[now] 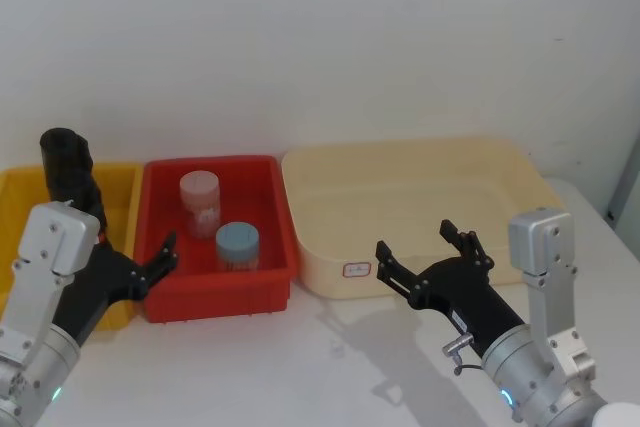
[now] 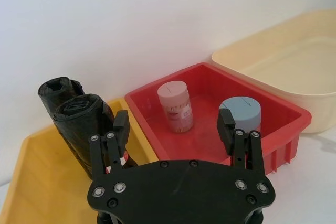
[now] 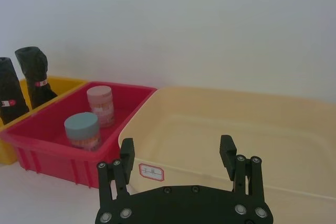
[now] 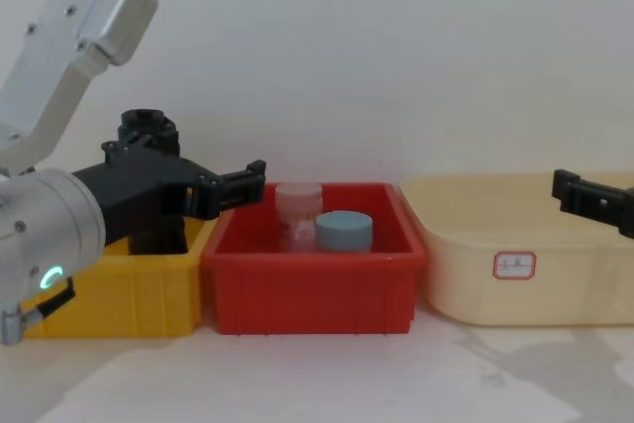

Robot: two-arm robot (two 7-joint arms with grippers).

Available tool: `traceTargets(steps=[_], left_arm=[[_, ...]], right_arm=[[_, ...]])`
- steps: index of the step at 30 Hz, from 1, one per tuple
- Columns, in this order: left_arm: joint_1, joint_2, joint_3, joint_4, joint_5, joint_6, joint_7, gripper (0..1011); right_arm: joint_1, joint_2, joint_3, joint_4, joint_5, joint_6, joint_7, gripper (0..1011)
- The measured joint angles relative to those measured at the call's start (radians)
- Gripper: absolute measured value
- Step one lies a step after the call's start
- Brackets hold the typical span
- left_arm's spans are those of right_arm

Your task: Pick up the garbage bag with the one hand and transfer it to the other hand.

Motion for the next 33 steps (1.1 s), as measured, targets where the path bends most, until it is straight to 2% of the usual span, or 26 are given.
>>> traceTargets(steps=[4, 11, 18, 24, 33], left_arm=[[0.0, 0.0, -0.002, 0.0, -0.002, 0.002, -0.003, 1001], [0.025, 0.012, -0.032, -0.025, -0.027, 0.02, -0.006, 1001], [0.094, 0.04, -0.098, -0.077, -0.071, 0.047, 0.008, 1001], [0.124, 0.052, -0.141, -0.091, -0.102, 0.063, 0.011, 1001], [0.106, 0.042, -0.162, -0.056, -0.126, 0.066, -0.006, 1001]], right_arm=[[0.0, 0.0, 0.0, 0.0, 0.0, 0.0, 0.0, 1000], [0.0, 0.0, 0.0, 0.0, 0.0, 0.0, 0.0, 1000], [0.0, 0.0, 0.0, 0.0, 0.0, 0.0, 0.0, 1000], [0.0, 0.0, 0.0, 0.0, 0.0, 0.0, 0.0, 1000], [0.0, 0.0, 0.0, 0.0, 0.0, 0.0, 0.0, 1000]])
